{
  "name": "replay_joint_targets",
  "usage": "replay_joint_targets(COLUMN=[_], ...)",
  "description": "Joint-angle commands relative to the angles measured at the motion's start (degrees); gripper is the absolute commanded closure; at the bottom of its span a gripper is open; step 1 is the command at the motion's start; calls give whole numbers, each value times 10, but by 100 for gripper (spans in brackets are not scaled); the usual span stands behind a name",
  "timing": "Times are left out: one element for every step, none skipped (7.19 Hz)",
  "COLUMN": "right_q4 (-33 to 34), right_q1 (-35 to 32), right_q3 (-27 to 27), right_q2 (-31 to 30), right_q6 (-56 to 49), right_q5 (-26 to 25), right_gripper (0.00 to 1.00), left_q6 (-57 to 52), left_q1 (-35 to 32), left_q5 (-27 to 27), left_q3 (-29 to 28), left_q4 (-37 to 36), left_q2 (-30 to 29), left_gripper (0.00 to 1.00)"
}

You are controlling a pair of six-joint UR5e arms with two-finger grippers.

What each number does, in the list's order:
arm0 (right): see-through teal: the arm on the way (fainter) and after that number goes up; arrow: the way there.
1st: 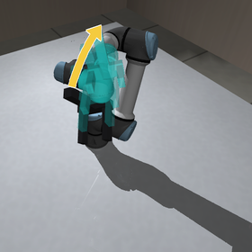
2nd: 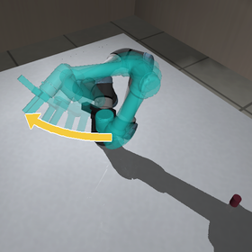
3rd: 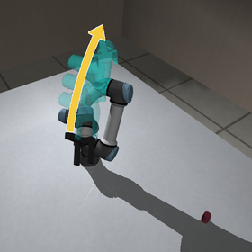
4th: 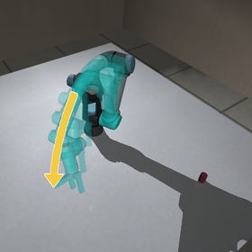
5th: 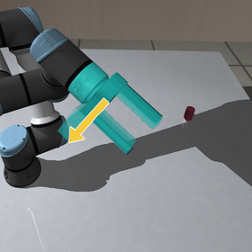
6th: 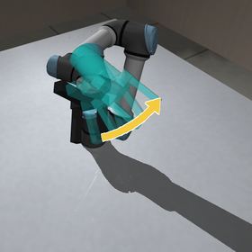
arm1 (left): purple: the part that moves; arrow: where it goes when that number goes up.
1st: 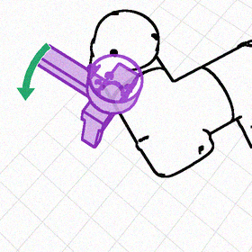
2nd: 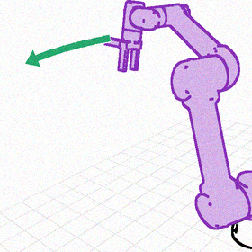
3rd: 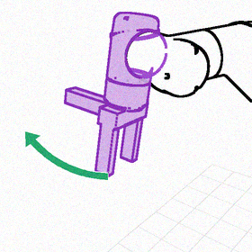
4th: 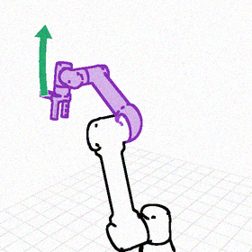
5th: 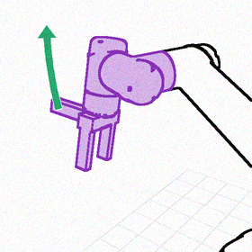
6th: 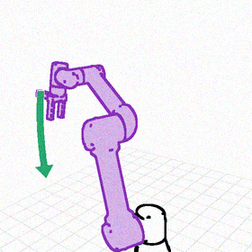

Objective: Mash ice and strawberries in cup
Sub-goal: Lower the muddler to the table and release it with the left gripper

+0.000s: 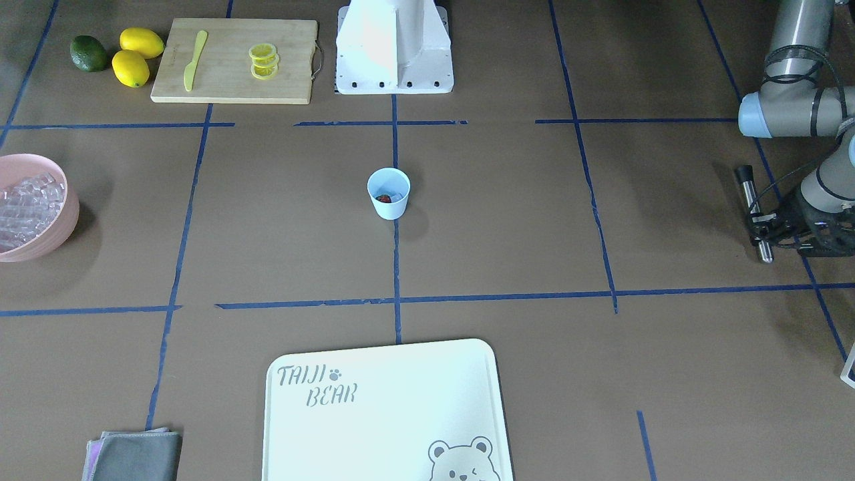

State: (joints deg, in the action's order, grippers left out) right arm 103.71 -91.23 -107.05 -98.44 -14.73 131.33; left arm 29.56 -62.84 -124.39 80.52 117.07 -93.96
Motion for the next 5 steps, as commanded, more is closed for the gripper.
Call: replay_joint_targets(right_q4=[0,0,0,0,0], right_q1=[0,0,0,0,0], right_q3=[-2,-2,-1,-1,-1], right_q2=[0,0,0,0,0], right_q6=[4,5,4,4,4], right_q5=[1,2,2,2,2], right_gripper=[1,1,1,1,1], left_q6=[-6,-11,-69,-155,-249], left_q1=[-2,-6,-20,-79,-133], left_q5=[-37,-52,-64,-80,-80], left_q3=[20,32,32,39,54], left_q4=[-5,-10,-19,-76,-153], left_q2=[2,-1,0,-1,-1], left_gripper=[0,0,0,0,0])
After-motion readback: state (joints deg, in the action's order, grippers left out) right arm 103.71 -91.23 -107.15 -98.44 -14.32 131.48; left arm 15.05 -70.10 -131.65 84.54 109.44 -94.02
